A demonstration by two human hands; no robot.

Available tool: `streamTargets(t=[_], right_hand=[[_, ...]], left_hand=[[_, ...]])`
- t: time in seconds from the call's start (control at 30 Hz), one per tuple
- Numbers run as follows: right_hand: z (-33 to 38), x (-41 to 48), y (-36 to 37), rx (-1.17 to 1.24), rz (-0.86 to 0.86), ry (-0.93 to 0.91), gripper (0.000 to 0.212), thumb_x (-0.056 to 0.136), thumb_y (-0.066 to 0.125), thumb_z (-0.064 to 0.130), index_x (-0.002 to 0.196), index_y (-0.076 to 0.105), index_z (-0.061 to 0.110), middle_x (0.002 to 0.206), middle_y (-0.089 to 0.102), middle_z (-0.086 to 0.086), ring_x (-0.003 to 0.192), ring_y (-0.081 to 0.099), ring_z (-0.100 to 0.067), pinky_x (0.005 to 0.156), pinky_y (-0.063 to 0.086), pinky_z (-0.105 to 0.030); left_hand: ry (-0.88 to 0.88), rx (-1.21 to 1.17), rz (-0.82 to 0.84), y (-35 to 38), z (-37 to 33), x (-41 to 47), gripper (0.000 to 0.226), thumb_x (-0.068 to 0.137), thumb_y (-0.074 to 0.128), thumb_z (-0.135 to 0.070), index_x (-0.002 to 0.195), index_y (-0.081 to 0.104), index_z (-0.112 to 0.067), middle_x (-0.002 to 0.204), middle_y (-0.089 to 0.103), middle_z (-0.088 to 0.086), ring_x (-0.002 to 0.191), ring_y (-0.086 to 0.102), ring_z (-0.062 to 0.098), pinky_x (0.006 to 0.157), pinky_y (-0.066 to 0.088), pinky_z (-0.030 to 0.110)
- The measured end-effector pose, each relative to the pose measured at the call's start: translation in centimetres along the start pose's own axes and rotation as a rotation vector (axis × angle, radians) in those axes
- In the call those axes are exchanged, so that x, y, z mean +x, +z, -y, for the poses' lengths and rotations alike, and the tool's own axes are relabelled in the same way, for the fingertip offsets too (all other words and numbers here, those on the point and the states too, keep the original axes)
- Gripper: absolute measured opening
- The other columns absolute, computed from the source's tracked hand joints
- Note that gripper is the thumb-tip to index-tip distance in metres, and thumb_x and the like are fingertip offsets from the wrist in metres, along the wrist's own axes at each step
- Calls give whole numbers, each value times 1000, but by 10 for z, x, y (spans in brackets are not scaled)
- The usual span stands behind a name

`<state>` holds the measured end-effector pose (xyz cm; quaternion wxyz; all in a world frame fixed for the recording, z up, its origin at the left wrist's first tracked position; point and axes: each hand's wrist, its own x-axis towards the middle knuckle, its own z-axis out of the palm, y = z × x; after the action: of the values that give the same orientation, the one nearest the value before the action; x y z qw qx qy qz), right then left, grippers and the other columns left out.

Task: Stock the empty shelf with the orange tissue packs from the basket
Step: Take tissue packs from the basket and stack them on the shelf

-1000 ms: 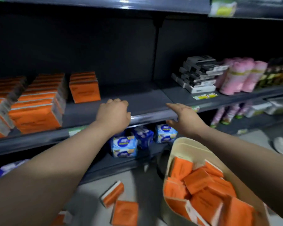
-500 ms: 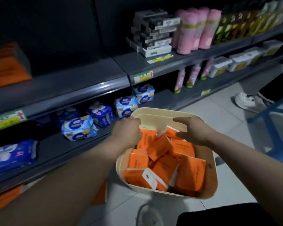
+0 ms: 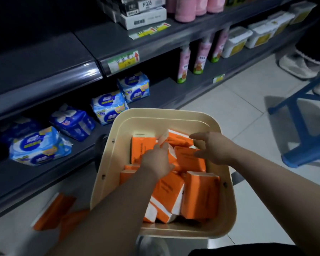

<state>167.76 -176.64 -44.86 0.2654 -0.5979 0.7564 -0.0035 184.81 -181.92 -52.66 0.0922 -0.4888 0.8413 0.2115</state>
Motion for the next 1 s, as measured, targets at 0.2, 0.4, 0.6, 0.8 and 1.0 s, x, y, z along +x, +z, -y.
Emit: streamTargets(t=[0.2,0.4,0.6,0.8,1.0], right_hand=[[-9,3,9,28,78,24,61,81,71,26,137,46,30,139,50,2,121,51,-20,90,39,-24],[-11,-9,4,25,234,-23,63,77,75,35,135,49,31,136,53,7,123,50,-16,91,37,-20],[-7,-26,11,-50,485,7,65,71,79,36,130,52,32,126,56,6,117,53,-20,97,47,-35],[11,-26,18,-269,406,-78,29,85,66,26,112,62,19,104,63,-5,89,59,-21,74,52,-28],[41,-32,-27,-6,127,-31,56,73,75,34,125,57,24,120,57,-3,106,54,-21,85,44,-29]], left_hand=[[44,6,-9,12,6,15,57,90,57,-23,141,31,-20,126,54,13,113,57,33,89,47,40],[36,-137,-135,-13,28,-3,66,85,62,-28,142,29,-31,119,62,7,109,59,31,84,47,36],[-26,-279,-287,-31,50,-37,46,76,64,-22,120,52,-30,107,67,3,100,61,29,75,45,30],[79,-276,-389,-48,61,-64,43,76,67,-19,117,57,-28,109,63,-1,106,53,25,88,45,37],[118,-136,-571,-91,75,-93,46,73,67,-36,117,56,-29,110,58,-1,104,49,23,85,40,36]])
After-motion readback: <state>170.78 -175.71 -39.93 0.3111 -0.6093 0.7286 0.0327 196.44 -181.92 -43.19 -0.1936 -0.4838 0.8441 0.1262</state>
